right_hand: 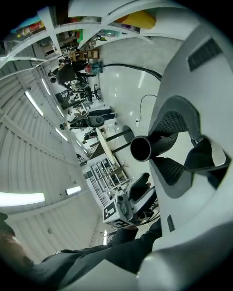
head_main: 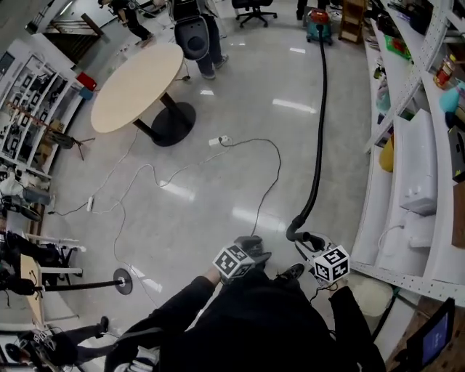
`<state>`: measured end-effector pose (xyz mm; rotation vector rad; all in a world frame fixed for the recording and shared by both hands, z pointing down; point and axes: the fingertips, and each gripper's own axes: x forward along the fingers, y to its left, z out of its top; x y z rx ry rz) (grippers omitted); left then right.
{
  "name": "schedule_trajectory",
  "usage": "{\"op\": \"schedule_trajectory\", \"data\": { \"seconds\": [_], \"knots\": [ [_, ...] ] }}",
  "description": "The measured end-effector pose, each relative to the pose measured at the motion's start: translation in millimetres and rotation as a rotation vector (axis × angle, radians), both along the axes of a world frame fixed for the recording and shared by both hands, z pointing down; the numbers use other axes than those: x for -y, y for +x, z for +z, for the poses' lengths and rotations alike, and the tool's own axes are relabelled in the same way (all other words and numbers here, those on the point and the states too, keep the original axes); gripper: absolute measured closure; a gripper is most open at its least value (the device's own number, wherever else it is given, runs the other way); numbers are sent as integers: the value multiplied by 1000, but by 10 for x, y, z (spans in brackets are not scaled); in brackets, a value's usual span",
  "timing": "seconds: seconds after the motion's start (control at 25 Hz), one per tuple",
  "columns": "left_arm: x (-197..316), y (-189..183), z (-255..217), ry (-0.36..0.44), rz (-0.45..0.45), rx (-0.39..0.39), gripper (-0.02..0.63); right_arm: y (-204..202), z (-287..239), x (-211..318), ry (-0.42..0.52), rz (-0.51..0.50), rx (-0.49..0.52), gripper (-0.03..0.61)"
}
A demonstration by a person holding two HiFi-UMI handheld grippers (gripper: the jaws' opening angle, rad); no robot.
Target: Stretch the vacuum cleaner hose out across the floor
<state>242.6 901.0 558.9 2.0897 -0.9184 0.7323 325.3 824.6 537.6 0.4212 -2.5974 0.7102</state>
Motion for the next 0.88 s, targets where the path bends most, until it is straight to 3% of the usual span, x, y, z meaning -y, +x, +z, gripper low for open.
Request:
{"op": "schedule_trajectory", "data": {
  "seconds": [0.32, 0.48, 0.68, 0.88],
  "knots": [
    [-328, -392, -266, 58, -104, -81, 373, -267, 255, -251, -27, -18, -102, 430],
    [-709, -695, -240, 63, -141, -130, 373, -418, 547, -482, -84, 6, -189, 431],
    [-1396, -1469, 134, -21, -200, -110, 373, -995, 954, -908, -128, 17, -293, 433],
    [-1737, -1709, 518, -92, -184, -84, 373, -1332, 1361, -984, -123, -9, -325, 433]
  ]
}}
